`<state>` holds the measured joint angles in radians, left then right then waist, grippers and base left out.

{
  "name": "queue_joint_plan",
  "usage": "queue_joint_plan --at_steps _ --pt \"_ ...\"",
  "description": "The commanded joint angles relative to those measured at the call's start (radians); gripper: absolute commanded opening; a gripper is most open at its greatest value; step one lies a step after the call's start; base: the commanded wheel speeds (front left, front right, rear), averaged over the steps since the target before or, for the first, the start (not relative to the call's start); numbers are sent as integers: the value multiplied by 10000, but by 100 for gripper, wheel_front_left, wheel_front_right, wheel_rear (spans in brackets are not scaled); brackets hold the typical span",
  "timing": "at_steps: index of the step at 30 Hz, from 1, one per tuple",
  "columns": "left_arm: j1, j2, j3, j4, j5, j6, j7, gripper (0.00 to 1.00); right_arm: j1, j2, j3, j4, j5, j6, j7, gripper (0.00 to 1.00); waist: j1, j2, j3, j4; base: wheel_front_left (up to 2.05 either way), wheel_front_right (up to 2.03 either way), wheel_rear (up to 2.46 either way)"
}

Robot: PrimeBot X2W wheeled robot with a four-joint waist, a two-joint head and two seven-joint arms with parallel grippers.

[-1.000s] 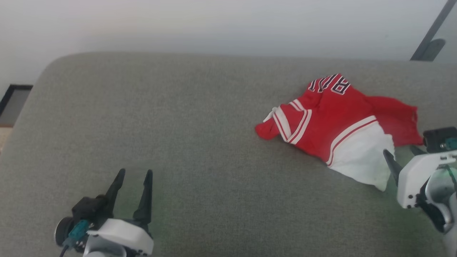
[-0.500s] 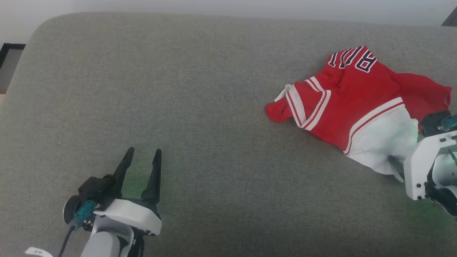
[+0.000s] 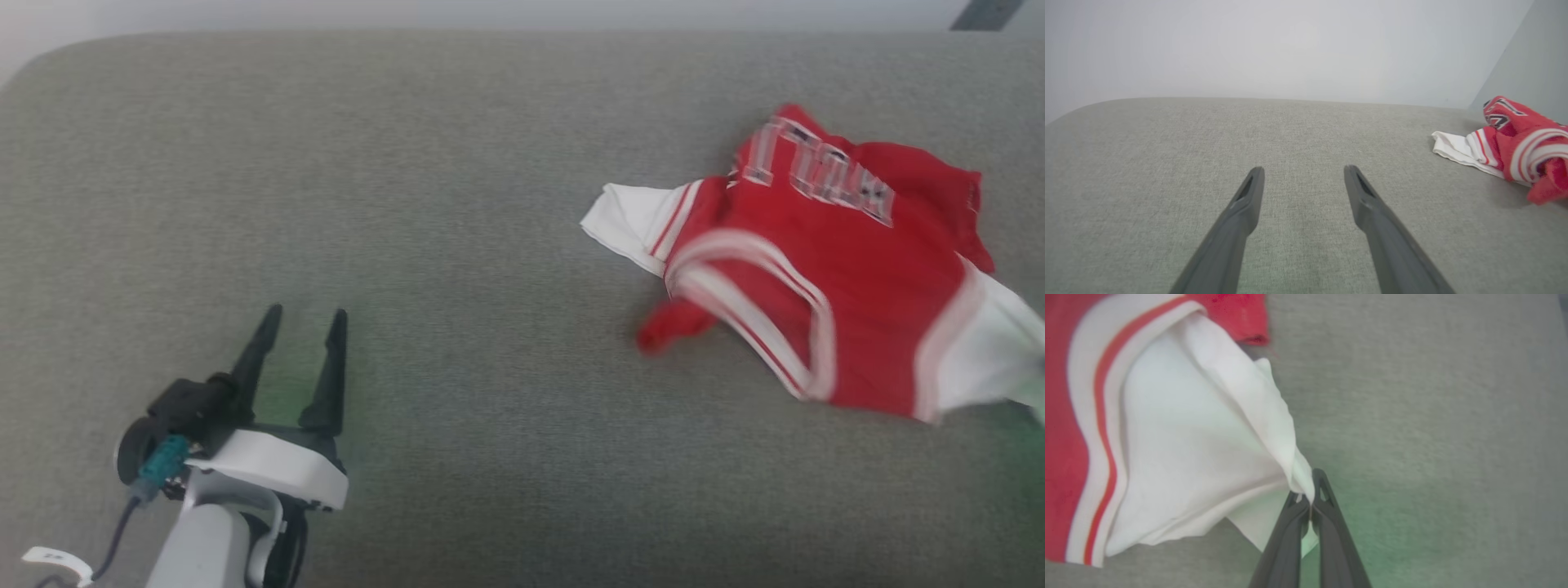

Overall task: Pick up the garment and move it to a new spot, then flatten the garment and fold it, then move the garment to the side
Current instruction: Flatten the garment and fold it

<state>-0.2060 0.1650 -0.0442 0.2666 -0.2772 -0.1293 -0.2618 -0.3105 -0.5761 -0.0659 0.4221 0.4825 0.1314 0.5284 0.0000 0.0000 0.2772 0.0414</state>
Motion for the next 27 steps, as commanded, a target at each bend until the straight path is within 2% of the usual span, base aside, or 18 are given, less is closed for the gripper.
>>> queue_joint_plan --at_steps 1,6,10,11,12,13,16,18,22,25,26,27 --pt "-126 70 19 -54 -56 -18 -45 100 170 -143 -265 46 -101 -13 -113 0 0 0 84 -141 0 0 0" --pt "-351 389 -98 -183 -143 -18 -45 100 777 -407 -1657 209 -534 -11 -491 0 0 0 248 -468 0 0 0" --pt "-684 723 -429 -130 -430 -18 -45 100 782 -30 -2107 76 -705 -8 -953 0 0 0 314 -774 0 0 0" --pt "-817 898 -558 -100 -491 -19 -45 100 685 160 -2141 46 -750 -8 -1139 20 0 0 314 -867 0 0 0" --pt "-977 1056 -779 -68 -574 -19 -45 100 633 334 -2142 9 -812 -8 -1316 75 0 0 309 -949 0 0 0" --pt "-1149 1203 -994 -29 -746 -18 -45 100 588 482 -2097 -34 -913 -8 -1507 100 0 0 303 -1036 0 0 0" --pt "-1923 1823 -1974 119 -1478 -18 171 100 525 827 -2162 -109 -1196 -8 -2064 100 0 0 257 -1301 0 0 0" --pt "-2616 2242 -2749 95 -2341 -18 827 100 486 1027 -2252 -237 -1255 -8 -2364 100 0 0 249 -1505 0 0 0" --pt "-4020 3063 -4519 33 -4414 -20 3184 100 455 1355 -2609 -670 -1333 -8 -2824 100 0 0 311 -1941 0 0 0" --pt "-5057 3344 -5395 119 -6162 -20 5403 100 432 1618 -2769 -1026 -1381 -8 -2997 100 0 0 414 -2315 0 0 0" --pt "-5057 3344 -5395 119 -6162 -20 5403 100 432 1618 -2769 -1026 -1381 -8 -2997 100 0 0 414 -2315 0 0 0" --pt "-5423 3400 -5642 108 -6603 -20 6061 100 438 1692 -2817 -1126 -1423 -8 -3033 100 0 0 455 -2423 0 0 0"
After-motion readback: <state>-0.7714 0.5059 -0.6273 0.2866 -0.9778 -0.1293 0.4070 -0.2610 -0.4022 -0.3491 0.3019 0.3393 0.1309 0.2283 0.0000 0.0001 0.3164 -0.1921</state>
